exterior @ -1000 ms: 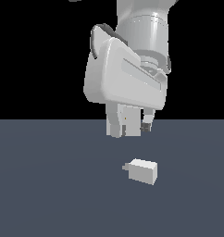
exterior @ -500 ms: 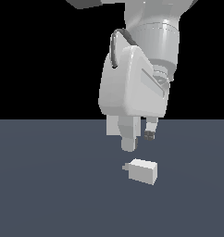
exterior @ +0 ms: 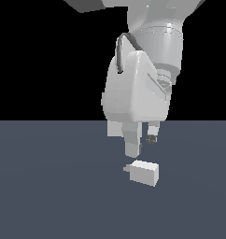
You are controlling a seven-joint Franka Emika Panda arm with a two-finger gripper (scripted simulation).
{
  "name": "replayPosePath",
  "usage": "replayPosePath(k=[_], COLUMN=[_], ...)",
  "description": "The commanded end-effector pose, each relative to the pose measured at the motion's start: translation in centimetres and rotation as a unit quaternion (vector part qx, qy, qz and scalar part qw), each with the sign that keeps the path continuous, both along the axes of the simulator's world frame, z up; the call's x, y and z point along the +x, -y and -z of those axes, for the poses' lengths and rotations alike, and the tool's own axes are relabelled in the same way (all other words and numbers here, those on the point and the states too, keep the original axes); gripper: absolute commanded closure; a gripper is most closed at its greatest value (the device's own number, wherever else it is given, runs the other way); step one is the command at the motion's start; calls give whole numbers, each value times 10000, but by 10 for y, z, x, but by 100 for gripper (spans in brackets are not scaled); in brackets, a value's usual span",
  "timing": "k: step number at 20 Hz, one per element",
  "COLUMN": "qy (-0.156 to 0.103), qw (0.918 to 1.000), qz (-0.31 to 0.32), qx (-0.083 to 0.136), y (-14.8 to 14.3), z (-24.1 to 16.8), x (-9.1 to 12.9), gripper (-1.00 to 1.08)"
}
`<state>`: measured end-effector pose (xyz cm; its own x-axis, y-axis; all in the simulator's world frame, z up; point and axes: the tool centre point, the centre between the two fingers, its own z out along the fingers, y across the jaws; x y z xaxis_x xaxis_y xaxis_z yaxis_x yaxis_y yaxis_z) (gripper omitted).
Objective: Plug the charger into the wall socket.
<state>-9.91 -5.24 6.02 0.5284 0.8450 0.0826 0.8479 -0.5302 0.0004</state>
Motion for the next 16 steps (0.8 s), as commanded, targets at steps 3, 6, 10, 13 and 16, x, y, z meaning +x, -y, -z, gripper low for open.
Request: replayPosePath(k=[3, 6, 10, 13, 16], qy=[-4, -4, -4, -4, -4], qw=[10000, 10000, 10000, 10000, 10000], qz=[-7, -13, -19, -21, -21], qx=[-1, -2, -3, -3, -3], y=[0, 0, 0, 0, 0], z=[12, 26, 42, 47, 48], x=[-1, -1, -1, -1, 0], gripper=[-92, -92, -92, -92, 108])
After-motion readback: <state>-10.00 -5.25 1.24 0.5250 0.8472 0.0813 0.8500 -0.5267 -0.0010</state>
